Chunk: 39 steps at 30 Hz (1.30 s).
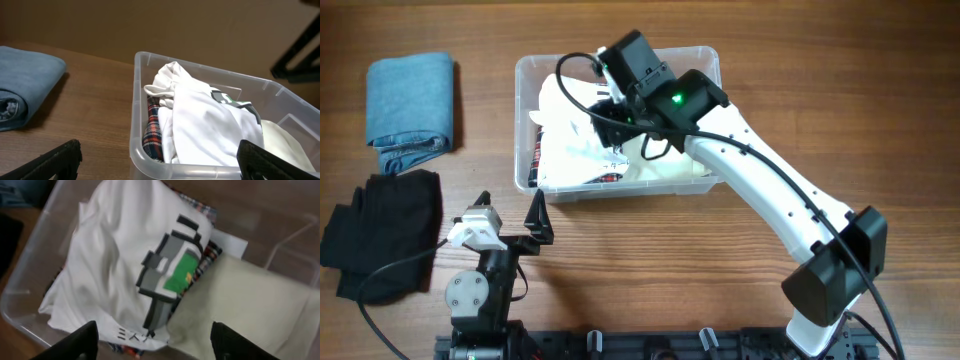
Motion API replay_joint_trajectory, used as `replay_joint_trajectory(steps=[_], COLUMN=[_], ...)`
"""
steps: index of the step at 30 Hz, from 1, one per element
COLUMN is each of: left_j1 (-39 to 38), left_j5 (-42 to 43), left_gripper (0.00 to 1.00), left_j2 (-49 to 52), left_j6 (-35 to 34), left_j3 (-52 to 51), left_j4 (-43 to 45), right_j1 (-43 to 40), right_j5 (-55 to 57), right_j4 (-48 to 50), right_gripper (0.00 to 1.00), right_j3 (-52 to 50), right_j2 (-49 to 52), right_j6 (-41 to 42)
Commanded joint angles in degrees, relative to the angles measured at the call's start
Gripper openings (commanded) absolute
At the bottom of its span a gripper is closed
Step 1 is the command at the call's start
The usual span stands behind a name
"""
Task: Pack container
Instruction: 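Press and tuck the white T-shirt into the container with the right gripper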
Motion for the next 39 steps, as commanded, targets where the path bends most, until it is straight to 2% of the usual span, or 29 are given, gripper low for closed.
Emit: replay_joint_trajectory(steps=[1,4,6,7,9,13,23,24,25,26,28,34,39], left_j1=[0.48,0.48,0.48,0.48,0.48,0.48,0.48,0.48,0.48,0.48,0.48,0.48,0.48], left_j5=[-0.35,-0.35,-0.35,-0.35,-0.35,-0.35,-0.35,-0.35,-0.35,-0.35,-0.35,-0.35,-0.35], left_gripper=[1.0,1.0,1.0,1.0,1.0,1.0,1.0,1.0,1.0,1.0,1.0,1.0,1.0], left_j2=[-0.42,-0.42,-0.42,-0.42,-0.42,-0.42,-0.42,-0.42,-0.42,-0.42,-0.42,-0.42,-0.42], left_j6=[-0.57,-0.57,-0.57,-0.57,-0.57,-0.57,-0.57,-0.57,-0.57,-0.57,-0.57,-0.57,-0.57], left_j3=[-0.42,-0.42,-0.42,-0.42,-0.42,-0.42,-0.42,-0.42,-0.42,-0.42,-0.42,-0.42,-0.42], left_j4=[0.13,0.13,0.13,0.13,0.13,0.13,0.13,0.13,0.13,0.13,0.13,0.13,0.13], right_j1=[-0.35,-0.9,-1.9,-2.45,-3.63,-4.59,-1.84,-1.49,-1.03,-0.76,-0.52,-0.37,-1.57], right_j5=[-0.24,1.55,2.6,2.8,2.78,2.03,-8.07,-8.07,-8.46,-9.2,-11.45,-12.48,-5.99], right_j4=[-1.79,-1.53,-1.53,-1.51,-1.2,-0.87,0.9,0.9,0.94,1.01,1.07,1.31,-0.09], right_gripper=[0.49,0.23,0.1,0.08,0.04,0.04,0.04,0.06,0.3,0.63,0.81,0.99,1.0], right_j3=[-3.02,-6.4,-7.41,-7.5,-7.54,-7.61,-7.61,-7.61,-7.61,-7.61,-7.61,-7.61,-7.61], right_j2=[1.68,1.92,1.92,1.92,1.92,2.97,8.37,8.37,8.37,8.37,8.37,8.37,8.35], right_j6=[3.28,5.84,6.34,6.27,6.21,6.08,5.99,6.01,5.95,5.55,4.57,4.57,4.48])
